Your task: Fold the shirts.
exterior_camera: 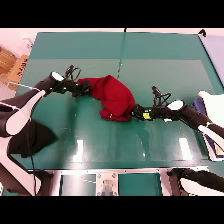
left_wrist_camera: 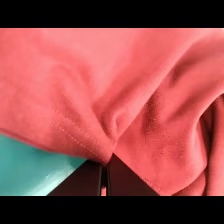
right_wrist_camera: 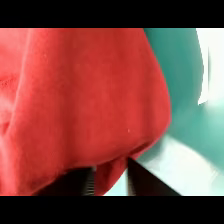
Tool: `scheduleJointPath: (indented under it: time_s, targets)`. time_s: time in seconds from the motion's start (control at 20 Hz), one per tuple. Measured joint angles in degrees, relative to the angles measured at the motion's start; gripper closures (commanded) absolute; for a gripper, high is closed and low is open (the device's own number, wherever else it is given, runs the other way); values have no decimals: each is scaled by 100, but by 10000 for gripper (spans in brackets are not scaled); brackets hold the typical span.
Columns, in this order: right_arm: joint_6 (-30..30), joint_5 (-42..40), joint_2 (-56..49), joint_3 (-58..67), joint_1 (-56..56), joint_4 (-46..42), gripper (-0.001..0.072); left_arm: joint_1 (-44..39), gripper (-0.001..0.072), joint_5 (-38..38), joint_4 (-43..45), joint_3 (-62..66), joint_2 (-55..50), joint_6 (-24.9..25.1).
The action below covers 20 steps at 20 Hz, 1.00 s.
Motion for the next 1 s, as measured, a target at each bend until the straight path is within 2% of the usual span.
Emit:
scheduleJointPath:
  time_s: [0.05, 0.1, 0.25, 0.3, 0.35, 0.4, 0.5, 0.6, 0.65, 0.75, 0.85, 0.95, 1.0]
  targets:
    - [-11, -74, -4, 4, 4, 4, 669, 4, 688, -83, -24, 96, 0, 94]
    - [-26, -164, -9, 7, 4, 4, 697, 4, 689, -186, -48, 221, 0, 190]
    - [-201, -374, -13, 13, -105, 11, 692, -2, 689, -686, 190, 693, -4, 332]
    - [-267, -396, -13, 13, -221, 9, 601, -4, 689, -881, 407, 868, 0, 321]
    - [-323, -367, -13, 15, -378, 0, 476, 7, 689, -1115, 719, 1032, 17, 240]
    - [-376, -227, -13, 22, -595, -11, 409, 20, 689, -1300, 1047, 1161, 44, 127]
    - [-564, 334, -13, 26, -1038, -35, 397, 79, 688, -1692, 1711, 1342, 122, -46]
    - [-763, 1056, -13, 22, -1329, -48, 229, 149, 688, -2035, 2190, 1438, 164, -136]
    - [-833, 1401, -13, 15, -1364, -50, 198, 170, 689, -2173, 2350, 1469, 181, -175]
    - [-931, 1794, -13, 9, -1237, -20, 199, 190, 688, -2341, 2551, 1506, 195, -212]
    - [-981, 1812, -13, 7, -890, 74, 199, 203, 688, -2424, 2643, 1526, 205, -232]
    - [-984, 1279, -13, 17, -518, 157, 202, 219, 688, -2490, 2702, 1534, 208, -243]
    - [-951, 931, -13, 35, -409, 192, 264, 219, 688, -2509, 2717, 1539, 210, -251]
